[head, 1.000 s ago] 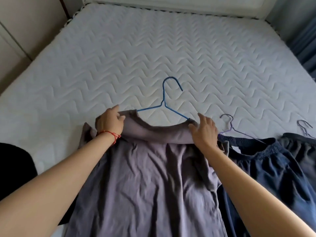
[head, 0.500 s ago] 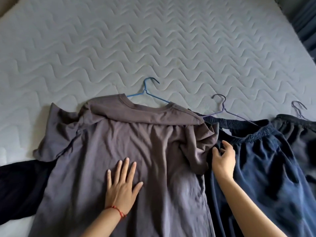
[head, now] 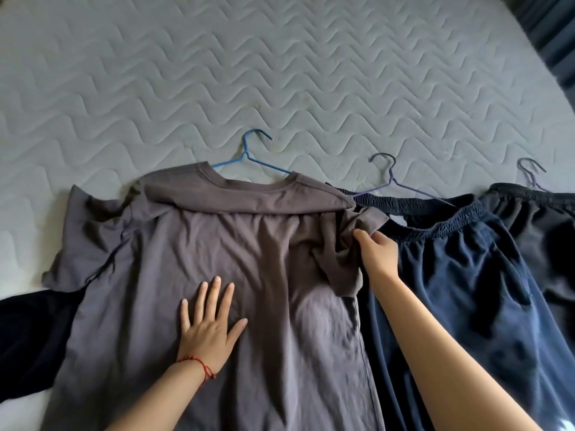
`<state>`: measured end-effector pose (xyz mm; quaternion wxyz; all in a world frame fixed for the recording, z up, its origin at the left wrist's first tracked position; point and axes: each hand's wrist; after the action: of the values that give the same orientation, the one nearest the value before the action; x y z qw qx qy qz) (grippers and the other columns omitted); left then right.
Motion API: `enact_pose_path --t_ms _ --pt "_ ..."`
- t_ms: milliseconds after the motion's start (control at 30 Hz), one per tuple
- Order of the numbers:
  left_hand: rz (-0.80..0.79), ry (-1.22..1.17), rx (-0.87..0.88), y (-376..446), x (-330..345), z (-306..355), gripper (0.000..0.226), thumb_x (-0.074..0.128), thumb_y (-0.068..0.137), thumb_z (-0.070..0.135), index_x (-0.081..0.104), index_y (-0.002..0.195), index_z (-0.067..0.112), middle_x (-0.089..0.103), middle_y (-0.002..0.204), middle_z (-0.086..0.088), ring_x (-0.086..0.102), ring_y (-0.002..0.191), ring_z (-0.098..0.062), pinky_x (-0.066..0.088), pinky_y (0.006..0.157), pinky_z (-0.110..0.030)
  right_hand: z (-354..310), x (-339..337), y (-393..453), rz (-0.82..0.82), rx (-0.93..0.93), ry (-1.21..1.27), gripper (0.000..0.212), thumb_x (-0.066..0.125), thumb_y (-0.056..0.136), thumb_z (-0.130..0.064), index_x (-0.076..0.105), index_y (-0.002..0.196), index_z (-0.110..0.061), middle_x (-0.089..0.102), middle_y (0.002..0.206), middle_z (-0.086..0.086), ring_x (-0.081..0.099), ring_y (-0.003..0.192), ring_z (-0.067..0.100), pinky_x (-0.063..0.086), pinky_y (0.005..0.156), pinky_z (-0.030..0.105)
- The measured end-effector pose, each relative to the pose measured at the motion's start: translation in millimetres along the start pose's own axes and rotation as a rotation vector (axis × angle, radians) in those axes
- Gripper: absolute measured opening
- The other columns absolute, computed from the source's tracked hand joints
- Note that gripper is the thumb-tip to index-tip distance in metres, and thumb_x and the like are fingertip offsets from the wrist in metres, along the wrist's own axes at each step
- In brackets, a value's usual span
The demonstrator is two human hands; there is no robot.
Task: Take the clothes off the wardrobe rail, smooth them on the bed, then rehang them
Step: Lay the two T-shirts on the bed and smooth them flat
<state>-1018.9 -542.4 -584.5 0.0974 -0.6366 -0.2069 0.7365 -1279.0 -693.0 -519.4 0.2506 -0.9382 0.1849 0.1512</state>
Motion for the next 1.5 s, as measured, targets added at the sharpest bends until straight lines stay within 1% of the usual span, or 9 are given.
enact_pose_path --t_ms 133,333,433,567,733,867,1100,1367,1500 --pt "-0.009 0.014 -0.006 1.0 -0.5 -1.9 0.07 0.003 0.09 0.06 0.038 0.135 0.02 0.05 0.138 -0.007 0.031 0.128 -0.023 0.017 0.099 -0.048 -5.3 -43.0 -7.7 0.242 -0.099 0.05 0.032 0.051 0.088 -0.014 0.039 0.058 -0.012 0.038 0.059 0.0 0.033 0.059 0.01 0.032 0.05 0.017" --pt "-0.059 -0.003 -0.003 3.7 2.7 -3.0 0.073 0.001 0.088 0.063 0.038 0.134 0.02 0.051 0.138 -0.008 0.031 0.127 -0.023 0.022 0.099 -0.051 45.0 -113.7 -17.5 0.444 0.098 -0.415 0.032 0.054 0.09 -0.025 0.052 0.118 -0.01 0.065 0.113 0.02 0.056 0.11 0.038 0.042 0.092 0.043" --pt "-0.039 -0.017 0.008 4.7 1.0 -5.7 0.076 0.003 0.085 0.067 0.036 0.137 0.022 0.046 0.142 -0.008 0.029 0.131 -0.023 0.037 0.096 -0.058 61.2 -114.3 -27.2 0.337 0.096 -0.464 0.04 0.057 0.089 -0.024 0.048 0.124 -0.009 0.063 0.116 0.017 0.054 0.113 0.036 0.04 0.094 0.043" --pt "-0.029 -0.074 0.069 -1.2 -16.8 -2.6 0.077 0.033 0.083 0.061 0.006 0.147 0.028 -0.005 0.157 0.003 0.001 0.146 -0.019 0.009 0.115 -0.051 65.3 -80.2 -71.5 0.277 -0.086 -0.42 0.026 0.057 0.087 -0.013 0.058 0.111 -0.004 0.063 0.102 0.018 0.059 0.097 0.034 0.041 0.081 0.034" --pt "0.122 -0.218 0.102 -18.5 -36.7 -30.3 0.057 0.043 0.073 0.042 0.063 0.112 0.006 0.058 0.129 -0.017 0.056 0.117 -0.039 0.049 0.086 -0.052 74.9 -2.7 -146.4 0.079 -0.485 -0.453 0.025 0.051 0.086 -0.023 0.058 0.107 -0.012 0.063 0.1 0.009 0.051 0.097 0.019 0.038 0.084 0.029" --pt "0.354 -0.362 -0.024 -22.4 -60.4 -72.1 0.057 0.038 0.076 0.04 0.064 0.109 0.001 0.059 0.126 -0.021 0.054 0.118 -0.041 0.044 0.096 -0.047 75.8 64.7 -186.1 -0.228 -0.801 -0.535 0.027 0.046 0.084 -0.026 0.051 0.111 -0.02 0.063 0.115 0.003 0.047 0.112 0.011 0.034 0.092 0.022" --pt "0.603 -0.496 -0.373 17.3 -96.6 -170.3 0.048 0.057 0.084 0.014 0.047 0.127 -0.005 0.046 0.133 -0.029 0.041 0.125 -0.043 0.032 0.106 -0.047 113.5 117.5 -178.7 -0.373 -0.789 -0.971 0.051 0.042 0.083 -0.036 0.054 0.126 -0.012 0.049 0.141 0.005 0.03 0.134 0.016 0.011 0.112 0.029" --pt "0.313 -0.898 -0.678 77.3 -123.6 -204.2 0.048 0.052 0.091 0.03 0.054 0.119 -0.009 0.054 0.127 -0.029 0.05 0.119 -0.039 0.038 0.1 -0.039 117.0 123.2 -179.9 -0.314 -0.833 -0.954 0.052 0.042 0.081 -0.033 0.052 0.127 -0.011 0.048 0.141 0.006 0.031 0.134 0.017 0.01 0.113 0.03" --pt "-0.002 -1.48 -0.737 89.7 -128.9 -203.9 0.023 0.056 0.089 0.026 0.062 0.092 0.004 0.064 0.096 -0.015 0.063 0.08 -0.023 0.048 0.078 -0.033 116.1 123.2 -178.3 -0.315 -0.842 -0.957 0.053 0.042 0.08 -0.033 0.05 0.128 -0.012 0.049 0.14 0.007 0.031 0.134 0.018 0.01 0.113 0.03"
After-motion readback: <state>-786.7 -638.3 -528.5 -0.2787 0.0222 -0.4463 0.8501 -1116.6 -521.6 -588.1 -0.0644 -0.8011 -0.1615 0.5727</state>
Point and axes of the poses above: each hand's wrist, its own y-axis towards the middle knuckle, its own x-axis out of the palm, z = x × y
